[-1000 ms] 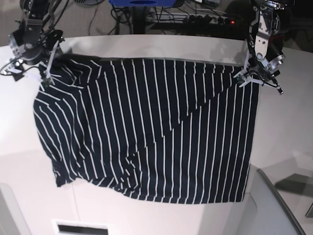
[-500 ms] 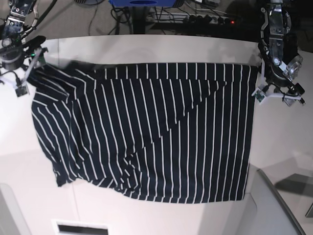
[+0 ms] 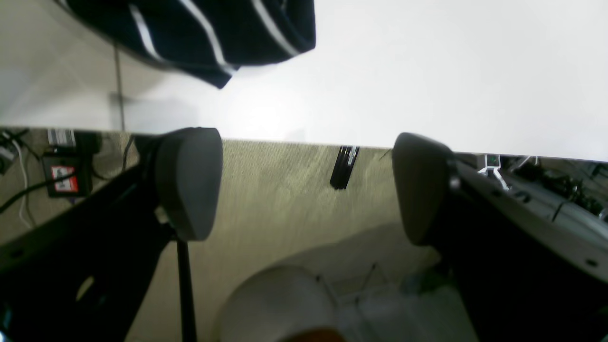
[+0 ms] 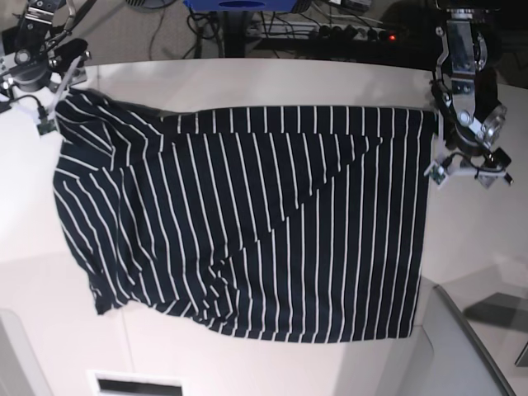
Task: Layout the t-shirt on the table in an organized manner, then fold the t-shirt properly
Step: 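Release the shirt edge and move both grippers outward along it, then lower both grippers onto the shirt's edge corners to grasp them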
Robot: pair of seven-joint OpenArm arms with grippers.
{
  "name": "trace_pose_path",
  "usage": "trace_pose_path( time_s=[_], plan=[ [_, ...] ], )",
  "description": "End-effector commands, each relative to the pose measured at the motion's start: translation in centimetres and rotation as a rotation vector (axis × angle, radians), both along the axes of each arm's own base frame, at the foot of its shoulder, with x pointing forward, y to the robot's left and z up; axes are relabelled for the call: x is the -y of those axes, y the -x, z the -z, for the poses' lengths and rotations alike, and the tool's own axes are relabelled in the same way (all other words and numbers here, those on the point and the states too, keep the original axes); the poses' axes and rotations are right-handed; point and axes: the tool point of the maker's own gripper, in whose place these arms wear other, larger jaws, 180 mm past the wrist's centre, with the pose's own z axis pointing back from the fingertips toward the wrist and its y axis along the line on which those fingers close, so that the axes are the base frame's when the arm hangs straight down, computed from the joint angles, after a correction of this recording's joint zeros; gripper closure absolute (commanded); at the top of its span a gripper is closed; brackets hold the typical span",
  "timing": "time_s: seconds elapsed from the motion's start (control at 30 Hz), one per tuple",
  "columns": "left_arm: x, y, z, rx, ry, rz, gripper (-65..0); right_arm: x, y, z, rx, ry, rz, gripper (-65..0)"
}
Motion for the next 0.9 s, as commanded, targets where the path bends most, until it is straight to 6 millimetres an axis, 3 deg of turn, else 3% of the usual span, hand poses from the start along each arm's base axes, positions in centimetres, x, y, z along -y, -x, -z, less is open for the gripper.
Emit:
trace_pose_path(
  time_s=[0.0,0.1,0.23,0.27,0.5,0.7,0.87],
  plan=[
    [0.0,-1.6,-1.4,0.058,-0.008,-0.002,-40.2,0.4,-2.1,-1.5,0.087,0.017,-0.016,-51.5],
    [1.8,-4.0,-2.1,0.124,0.044,-0.009,-35.7,0.0,-5.4,-2.9,0.209,0.004,-0.051,-51.5],
    [3.8,-6.7,-2.1,0.171,0.117,-0.029,-3.0,-2.9,-7.5,-3.0,0.234,-0.042,-0.154,-51.5],
    [3.9,-7.0,-1.5,0.161,0.129,-0.038,0.0,-3.7,-7.5,-2.7,0.214,-0.061,-0.197,-51.5],
    [4.4,-9.6,3.3,0.047,0.236,-0.099,0.0,-7.5,-9.4,-3.1,0.311,-0.255,-0.224,-51.5],
    [5.4,-11.6,3.5,0.103,0.355,-0.151,0.0,-7.6,-10.8,-0.8,0.229,-0.291,-0.179,-51.5],
    [5.7,-12.0,5.1,0.133,0.404,-0.168,0.0,-8.6,-12.2,1.3,0.19,-0.352,-0.166,-51.5]
  ],
)
